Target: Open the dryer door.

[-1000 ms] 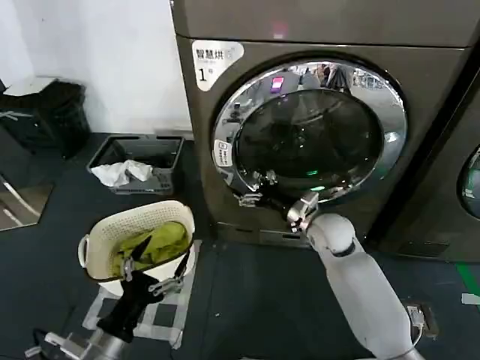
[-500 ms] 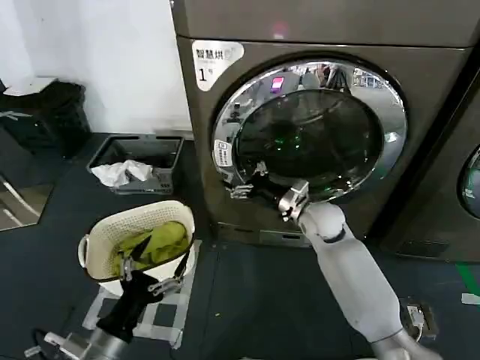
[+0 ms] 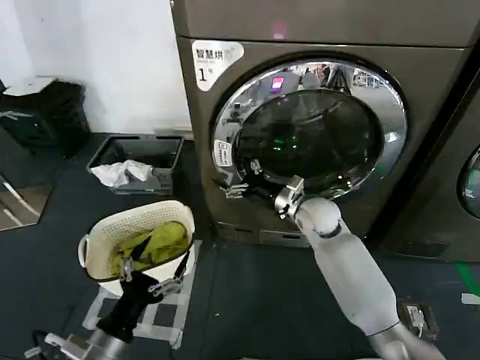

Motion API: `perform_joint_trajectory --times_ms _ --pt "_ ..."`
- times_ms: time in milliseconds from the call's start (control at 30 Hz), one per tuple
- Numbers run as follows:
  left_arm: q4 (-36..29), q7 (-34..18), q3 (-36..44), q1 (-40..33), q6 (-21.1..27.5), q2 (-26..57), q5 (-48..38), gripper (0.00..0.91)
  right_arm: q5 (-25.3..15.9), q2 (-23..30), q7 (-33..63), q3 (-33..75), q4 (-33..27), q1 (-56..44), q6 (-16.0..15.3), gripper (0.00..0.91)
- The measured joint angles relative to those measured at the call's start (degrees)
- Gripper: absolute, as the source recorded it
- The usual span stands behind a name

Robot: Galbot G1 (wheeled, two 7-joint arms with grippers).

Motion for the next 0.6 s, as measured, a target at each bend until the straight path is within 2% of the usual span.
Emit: perform_joint_trajectory --times_ms 600 --pt "1.64 0.05 -1.83 -2.38 0.81 1.75 -3.54 0.907 5.11 -4.58 -16.61 2.48 2.65 -4.52 1.08 0.907"
